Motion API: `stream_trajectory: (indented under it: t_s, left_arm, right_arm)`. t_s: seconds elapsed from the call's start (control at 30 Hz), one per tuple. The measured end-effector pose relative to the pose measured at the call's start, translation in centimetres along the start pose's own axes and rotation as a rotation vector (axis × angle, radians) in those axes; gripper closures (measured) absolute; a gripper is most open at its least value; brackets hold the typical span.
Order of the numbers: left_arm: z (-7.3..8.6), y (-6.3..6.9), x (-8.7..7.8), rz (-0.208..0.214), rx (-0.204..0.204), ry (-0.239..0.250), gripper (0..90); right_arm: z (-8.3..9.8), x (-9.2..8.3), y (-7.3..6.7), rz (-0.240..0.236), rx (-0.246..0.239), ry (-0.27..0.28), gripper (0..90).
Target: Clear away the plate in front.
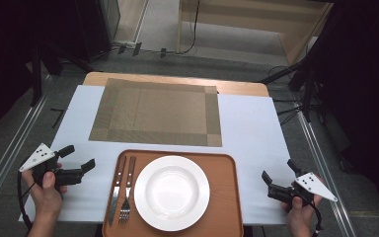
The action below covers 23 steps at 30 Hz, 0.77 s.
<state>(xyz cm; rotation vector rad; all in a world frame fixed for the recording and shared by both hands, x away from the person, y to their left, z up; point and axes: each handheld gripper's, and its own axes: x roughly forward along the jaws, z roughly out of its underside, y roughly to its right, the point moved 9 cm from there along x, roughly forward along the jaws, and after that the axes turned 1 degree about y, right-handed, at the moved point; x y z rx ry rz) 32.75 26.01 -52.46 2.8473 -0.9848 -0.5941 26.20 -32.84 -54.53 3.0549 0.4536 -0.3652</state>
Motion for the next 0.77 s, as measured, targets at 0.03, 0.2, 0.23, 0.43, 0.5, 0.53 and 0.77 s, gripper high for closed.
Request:
stream_trajectory:
  t_s: [0.03,0.2,0.23,0.43,0.5,0.53,0.77]
  left_arm:
    - [0.0,-0.1,-0.2,-0.005,0.000,0.000,0.0]
    - [0.4,-0.8,-0.8,-0.027,0.011,-0.020,0.0]
    - [0.5,-0.9,-1.0,-0.027,0.018,-0.022,0.0]
    - [0.8,-1.5,-1.8,-0.042,0.020,-0.022,0.0]
    - [0.7,-1.7,-2.0,-0.043,0.011,-0.014,0.0]
    - [0.7,-1.8,-2.0,-0.044,0.009,-0.013,0.0]
    - [0.6,-1.9,-2.1,-0.044,0.000,-0.007,0.0]
  right_arm:
    - [0.0,0.0,0.0,-0.001,0.000,0.001,0.0]
    - [0.0,0.0,0.0,-0.001,-0.001,0.000,0.0]
    - [0.0,0.0,0.0,-0.001,-0.003,0.001,0.0]
    - [0.0,0.0,0.0,-0.003,-0.001,0.000,0.0]
    - [0.0,0.0,-0.1,-0.003,-0.003,-0.001,0.0]
    - [0.0,0.0,0.0,-0.003,-0.004,-0.002,0.0]
    - [0.0,0.0,-0.1,-0.008,-0.003,-0.001,0.0]
